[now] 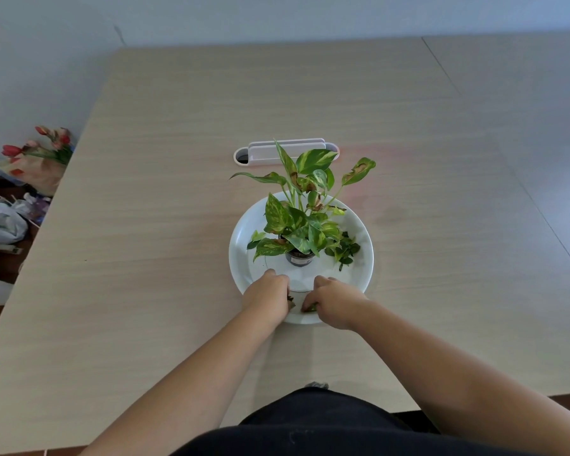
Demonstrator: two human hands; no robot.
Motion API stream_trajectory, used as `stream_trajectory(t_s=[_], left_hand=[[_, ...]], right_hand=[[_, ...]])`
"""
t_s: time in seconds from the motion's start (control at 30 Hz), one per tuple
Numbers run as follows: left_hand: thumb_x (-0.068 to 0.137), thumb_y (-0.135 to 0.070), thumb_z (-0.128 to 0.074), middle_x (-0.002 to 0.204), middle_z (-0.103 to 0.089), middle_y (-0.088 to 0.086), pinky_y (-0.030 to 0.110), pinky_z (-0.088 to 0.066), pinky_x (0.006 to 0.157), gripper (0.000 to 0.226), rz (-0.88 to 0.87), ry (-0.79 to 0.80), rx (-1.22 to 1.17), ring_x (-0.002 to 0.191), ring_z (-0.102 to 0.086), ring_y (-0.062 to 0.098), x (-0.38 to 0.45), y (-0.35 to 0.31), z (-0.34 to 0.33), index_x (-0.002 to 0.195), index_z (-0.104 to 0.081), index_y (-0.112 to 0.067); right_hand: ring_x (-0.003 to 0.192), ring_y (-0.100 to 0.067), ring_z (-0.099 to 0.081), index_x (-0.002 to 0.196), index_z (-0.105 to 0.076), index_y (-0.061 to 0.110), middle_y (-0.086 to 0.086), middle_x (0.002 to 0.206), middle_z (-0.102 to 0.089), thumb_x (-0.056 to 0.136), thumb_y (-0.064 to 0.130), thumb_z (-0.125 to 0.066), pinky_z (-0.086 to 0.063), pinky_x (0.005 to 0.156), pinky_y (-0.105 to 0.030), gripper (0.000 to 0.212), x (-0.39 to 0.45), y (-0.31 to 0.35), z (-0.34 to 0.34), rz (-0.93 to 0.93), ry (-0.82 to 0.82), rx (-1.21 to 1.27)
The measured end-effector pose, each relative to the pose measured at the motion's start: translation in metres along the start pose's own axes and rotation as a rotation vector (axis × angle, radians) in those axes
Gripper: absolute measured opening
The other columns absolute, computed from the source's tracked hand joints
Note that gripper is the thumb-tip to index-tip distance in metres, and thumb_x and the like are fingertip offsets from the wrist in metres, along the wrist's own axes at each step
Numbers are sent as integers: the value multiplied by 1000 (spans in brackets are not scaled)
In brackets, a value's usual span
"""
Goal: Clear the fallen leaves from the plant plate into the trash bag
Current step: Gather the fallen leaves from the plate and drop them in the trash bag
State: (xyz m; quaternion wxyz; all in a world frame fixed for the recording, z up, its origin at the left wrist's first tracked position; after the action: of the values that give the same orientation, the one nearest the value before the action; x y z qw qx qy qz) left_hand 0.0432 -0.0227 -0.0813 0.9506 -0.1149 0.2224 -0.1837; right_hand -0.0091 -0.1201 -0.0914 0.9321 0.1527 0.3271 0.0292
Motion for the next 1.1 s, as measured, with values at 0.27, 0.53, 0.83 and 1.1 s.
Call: stream_trajectory(t_s=[0.27,0.53,0.83,1.1], left_hand=[[81,-29,-70,99,-53,2,31,-45,69,16,13,-11,-75,89,-59,26,-4,6,8,91,-65,-17],[83,-38,-68,98,-62,9,35,-39,91,31,86,3,120,99,-56,31,-12,2,17,93,-61,-10],[78,-19,-73,98,-63,9,31,-41,62,22,83,113,128,86,-63,28,-8,-7,7,93,-64,-7],[82,3,-56,104,-59,14,32,-43,68,22,80,99,216,95,-61,31,-7,2,8,104,-60,0]], right_hand=[[100,-24,-57,115,-66,27,-3,117,-50,93,18,-41,-51,86,-38,34,-10,-15,23,-63,-128,150],[106,-29,-56,122,-51,11,-11,124,-48,90,38,-55,-46,74,-34,42,-8,-14,26,-299,-128,6],[113,-30,-55,126,-47,10,-11,125,-49,82,40,-67,-44,77,-34,57,5,-11,14,-360,-103,-44],[78,-23,-51,87,-54,10,-7,92,-51,85,6,-59,-44,64,-30,7,7,-16,16,-265,-61,-98]])
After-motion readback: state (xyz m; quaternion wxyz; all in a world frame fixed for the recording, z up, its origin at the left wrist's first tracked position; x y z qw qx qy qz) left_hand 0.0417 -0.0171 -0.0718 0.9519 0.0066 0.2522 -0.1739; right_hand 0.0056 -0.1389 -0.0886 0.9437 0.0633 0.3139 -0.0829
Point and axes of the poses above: each hand's wrist, its own x-axis towards the middle knuckle, its own z-axis out of the back of the hand, y = z × x, the point moved 10 cm from there along x, towards the middle knuckle
